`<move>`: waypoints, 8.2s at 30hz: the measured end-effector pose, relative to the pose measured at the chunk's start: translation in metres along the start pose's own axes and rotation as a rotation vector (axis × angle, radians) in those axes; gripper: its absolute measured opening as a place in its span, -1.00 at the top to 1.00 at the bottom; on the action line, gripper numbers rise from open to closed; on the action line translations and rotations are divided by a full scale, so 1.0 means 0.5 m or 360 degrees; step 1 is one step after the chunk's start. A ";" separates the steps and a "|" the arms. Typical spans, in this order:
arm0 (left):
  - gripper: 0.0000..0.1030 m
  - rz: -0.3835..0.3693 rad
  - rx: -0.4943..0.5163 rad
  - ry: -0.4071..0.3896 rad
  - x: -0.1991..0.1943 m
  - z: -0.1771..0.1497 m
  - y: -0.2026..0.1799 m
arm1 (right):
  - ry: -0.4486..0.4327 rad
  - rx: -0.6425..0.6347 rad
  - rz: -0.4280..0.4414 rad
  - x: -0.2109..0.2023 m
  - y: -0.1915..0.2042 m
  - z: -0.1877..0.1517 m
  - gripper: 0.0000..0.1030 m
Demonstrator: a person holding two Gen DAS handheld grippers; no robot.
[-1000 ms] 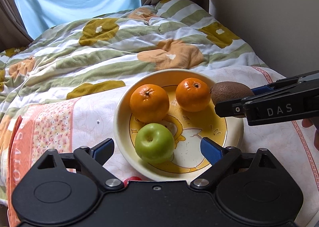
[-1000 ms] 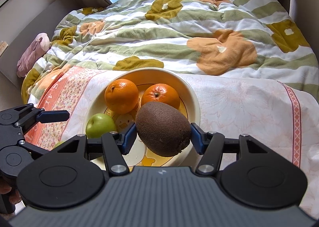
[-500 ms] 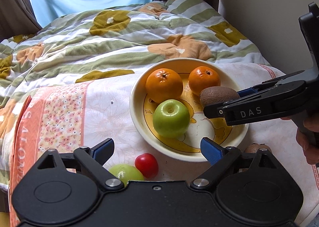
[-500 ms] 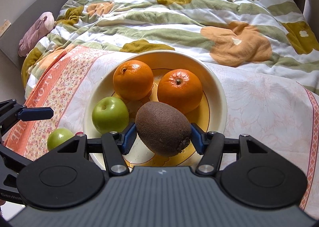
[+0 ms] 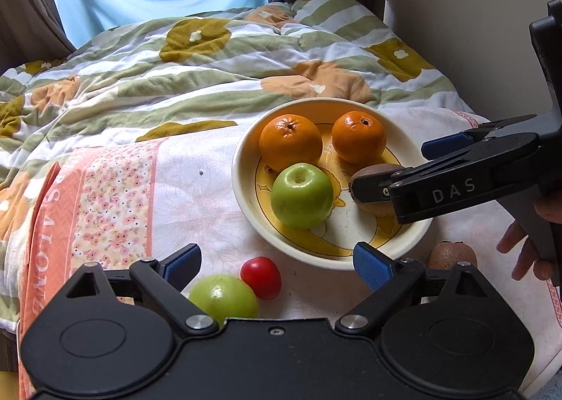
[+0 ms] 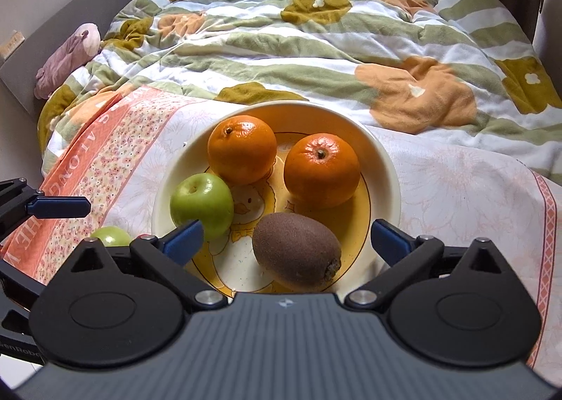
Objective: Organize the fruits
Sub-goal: 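Lower the kiwi into the bowl and open the right tool, then lift both tools away from the bowl, then grasp the large green apple with the left tool while the right tool moves to the kiwi, then grasp the brown kiwi with the right tool while the left tool holds the apple, then carry apple and kiwi over the bowl and open the left tool, then lower the kiwi into the bowl and open the right tool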
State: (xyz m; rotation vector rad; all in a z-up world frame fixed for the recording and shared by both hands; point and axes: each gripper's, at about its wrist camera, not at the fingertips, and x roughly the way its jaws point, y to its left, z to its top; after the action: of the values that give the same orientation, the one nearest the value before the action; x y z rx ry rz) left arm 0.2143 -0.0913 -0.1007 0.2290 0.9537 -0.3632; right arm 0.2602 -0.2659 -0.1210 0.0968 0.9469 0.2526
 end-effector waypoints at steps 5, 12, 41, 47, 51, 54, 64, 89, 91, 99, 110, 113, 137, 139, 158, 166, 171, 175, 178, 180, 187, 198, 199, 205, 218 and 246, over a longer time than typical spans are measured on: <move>-0.86 -0.0003 0.0016 -0.0041 -0.021 -0.005 0.001 | -0.0043 0.0028 -0.0011 -0.029 0.001 -0.003 -1.00; -0.86 -0.0025 0.0032 -0.0145 -0.071 -0.011 0.009 | -0.0143 0.0055 -0.0047 -0.098 0.025 -0.006 -1.00; -0.86 -0.0089 0.0059 -0.0362 -0.217 -0.149 0.139 | -0.0373 0.0385 -0.0387 -0.272 0.214 -0.186 -1.00; -0.85 -0.0132 0.0057 -0.0318 -0.161 -0.157 0.141 | -0.0337 0.0509 -0.0451 -0.233 0.192 -0.220 -1.00; -0.82 -0.0151 0.0077 -0.0278 -0.114 -0.153 0.129 | -0.0309 0.0577 -0.0487 -0.202 0.163 -0.235 -1.00; -0.81 -0.0140 0.0081 -0.0255 -0.077 -0.145 0.122 | -0.0301 0.0619 -0.0504 -0.183 0.140 -0.244 -1.00; -0.69 -0.0132 0.0079 -0.0167 0.023 -0.113 0.100 | -0.0287 0.0742 -0.0524 -0.133 0.064 -0.245 -1.00; -0.18 -0.0130 0.0084 -0.0064 0.075 -0.120 0.099 | -0.0185 0.0858 -0.0488 -0.077 0.038 -0.257 -0.63; -0.18 -0.0132 0.0085 -0.0058 0.069 -0.124 0.101 | -0.0187 0.0865 -0.0486 -0.075 0.040 -0.258 -0.60; -0.18 -0.0132 0.0056 -0.0051 0.041 -0.146 0.119 | -0.0190 0.0823 -0.0514 -0.066 0.052 -0.254 -0.54; -0.18 -0.0137 0.0012 -0.0083 0.002 -0.169 0.133 | -0.0181 0.0716 -0.0573 -0.058 0.065 -0.250 -0.26; -0.18 -0.0135 0.0005 -0.0095 -0.010 -0.175 0.137 | -0.0194 0.0726 -0.0553 -0.061 0.066 -0.252 -0.25; -0.18 -0.0177 -0.0002 -0.0305 -0.191 -0.113 0.108 | -0.0398 0.0653 -0.0453 -0.285 0.125 -0.200 -0.25; -0.18 -0.0182 0.0019 -0.0330 -0.203 -0.099 0.095 | -0.0417 0.0639 -0.0440 -0.303 0.125 -0.191 -0.25; -0.17 -0.0168 0.0038 -0.0294 -0.074 0.029 -0.052 | -0.0380 0.0400 -0.0245 -0.247 -0.012 -0.040 -0.25; -0.17 -0.0092 0.0059 -0.0168 0.031 0.043 -0.101 | -0.0261 0.0332 -0.0197 -0.168 -0.079 0.009 -0.25; -0.16 -0.0011 0.0132 -0.0152 0.058 0.048 -0.128 | -0.0196 0.0285 -0.0129 -0.122 -0.101 0.028 -0.25; -0.11 -0.0006 0.0190 -0.0143 0.065 0.053 -0.154 | -0.0169 0.0269 -0.0080 -0.097 -0.107 0.037 -0.25; 0.02 -0.0003 0.0188 -0.0110 0.077 0.051 -0.157 | -0.0159 0.0260 -0.0052 -0.088 -0.110 0.040 -0.25; 0.01 0.0009 0.0196 -0.0146 0.069 0.051 -0.156 | -0.0159 0.0256 -0.0040 -0.086 -0.111 0.043 -0.25; -1.00 0.0030 0.0258 -0.0243 0.031 0.057 -0.154 | -0.0170 0.0248 -0.0013 -0.092 -0.107 0.049 -0.25; -1.00 0.0067 0.0112 -0.0189 0.009 0.037 -0.094 | -0.0121 0.0038 0.0092 -0.067 -0.052 0.068 -0.25; -1.00 0.0075 0.0096 -0.0183 0.009 0.034 -0.087 | -0.0116 0.0017 0.0099 -0.062 -0.045 0.068 -0.25; -1.00 0.0110 0.0009 -0.0156 -0.003 0.018 -0.056 | -0.0056 -0.0091 0.0150 -0.017 0.002 0.062 -0.25; -1.00 0.0142 -0.0096 -0.0117 -0.017 -0.021 -0.021 | -0.0128 -0.0138 0.0120 0.010 0.035 0.046 -1.00; -1.00 0.0064 -0.0013 -0.0414 -0.196 -0.062 0.047 | -0.0424 0.0118 -0.0137 -0.239 0.105 -0.024 -1.00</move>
State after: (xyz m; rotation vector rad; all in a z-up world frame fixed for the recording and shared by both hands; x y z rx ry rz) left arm 0.1490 -0.0396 -0.0362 0.1879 0.6932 -0.3429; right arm 0.1749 -0.2461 -0.0236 0.1536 0.6932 0.1214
